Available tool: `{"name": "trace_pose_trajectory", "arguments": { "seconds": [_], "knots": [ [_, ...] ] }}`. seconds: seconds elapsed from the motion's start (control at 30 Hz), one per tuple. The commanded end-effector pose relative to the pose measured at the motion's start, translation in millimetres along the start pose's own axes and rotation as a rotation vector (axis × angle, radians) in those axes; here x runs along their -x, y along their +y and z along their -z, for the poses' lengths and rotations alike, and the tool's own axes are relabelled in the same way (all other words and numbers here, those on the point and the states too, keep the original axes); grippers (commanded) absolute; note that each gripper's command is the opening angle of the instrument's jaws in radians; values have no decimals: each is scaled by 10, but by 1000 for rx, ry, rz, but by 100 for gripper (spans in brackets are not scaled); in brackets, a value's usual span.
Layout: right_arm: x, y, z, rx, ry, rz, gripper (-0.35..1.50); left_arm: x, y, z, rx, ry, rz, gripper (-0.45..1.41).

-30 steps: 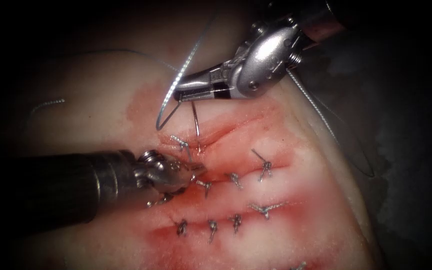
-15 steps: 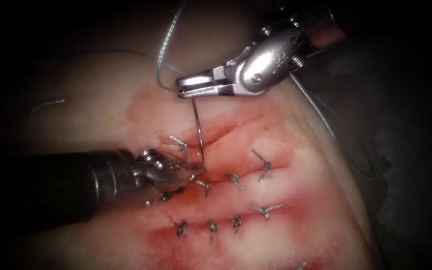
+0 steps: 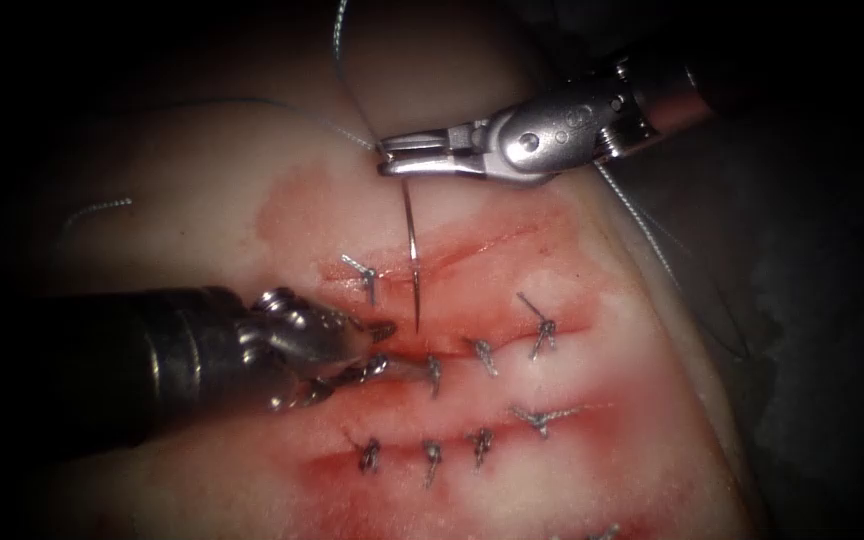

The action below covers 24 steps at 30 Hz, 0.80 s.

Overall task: Wound Closure
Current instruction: Push the needle through the tissue using the right gripper

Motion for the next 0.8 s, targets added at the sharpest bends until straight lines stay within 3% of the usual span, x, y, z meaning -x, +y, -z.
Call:
{"name": "trace_pose_trajectory", "arguments": {
  "seconds": [0.03,0.33,0.57,0.8],
  "knots": [
    [-12,2,-6,-10,-17,-31,-35,9,1,-4,-25,-7,-19,39],
    [-20,0,-7,-38,-95,-155,-35,17,-5,14,-192,-37,-86,37],
    [-22,-2,-8,-43,-98,-205,-35,31,-5,33,-228,-33,-35,39],
    [-23,-3,-8,-48,-117,-289,-35,31,-3,34,-203,-43,-49,37]
  ]
}}
